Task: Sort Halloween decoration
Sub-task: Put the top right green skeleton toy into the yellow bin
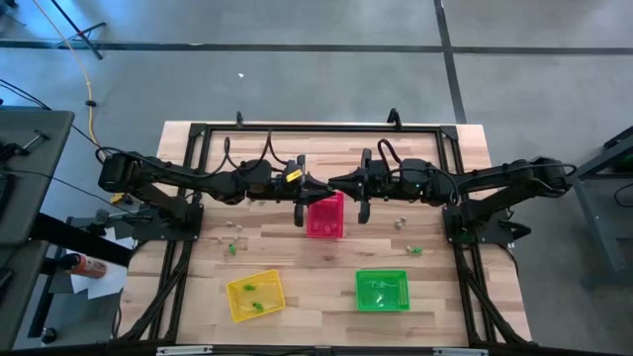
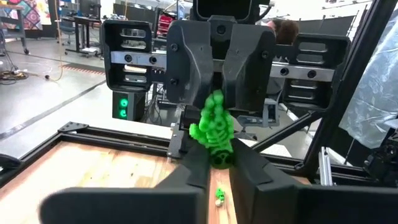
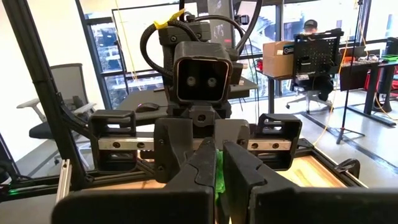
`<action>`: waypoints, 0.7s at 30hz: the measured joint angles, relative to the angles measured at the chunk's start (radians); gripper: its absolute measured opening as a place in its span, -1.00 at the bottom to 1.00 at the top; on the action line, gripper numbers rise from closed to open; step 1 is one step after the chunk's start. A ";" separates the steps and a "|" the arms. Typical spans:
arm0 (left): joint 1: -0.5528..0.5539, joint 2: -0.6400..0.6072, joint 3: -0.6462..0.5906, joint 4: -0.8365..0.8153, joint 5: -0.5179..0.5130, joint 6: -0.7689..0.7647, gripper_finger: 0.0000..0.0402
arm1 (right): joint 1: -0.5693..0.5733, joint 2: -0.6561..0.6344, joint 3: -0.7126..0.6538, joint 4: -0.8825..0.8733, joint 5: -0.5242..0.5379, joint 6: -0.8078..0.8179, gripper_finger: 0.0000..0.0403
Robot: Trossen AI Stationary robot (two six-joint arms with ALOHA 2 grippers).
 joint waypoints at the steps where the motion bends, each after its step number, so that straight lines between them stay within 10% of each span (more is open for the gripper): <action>1: 0.000 0.000 0.000 0.000 0.000 0.000 -0.94 | 0.000 0.000 0.000 0.000 0.000 0.000 -0.99; 9: 0.000 0.000 0.000 -0.023 0.000 0.001 -0.94 | 0.000 -0.002 0.000 -0.009 0.027 0.000 -0.88; 21: 0.001 -0.062 -0.001 -0.186 0.000 0.003 -0.95 | 0.000 -0.127 0.000 -0.090 0.239 -0.063 -0.07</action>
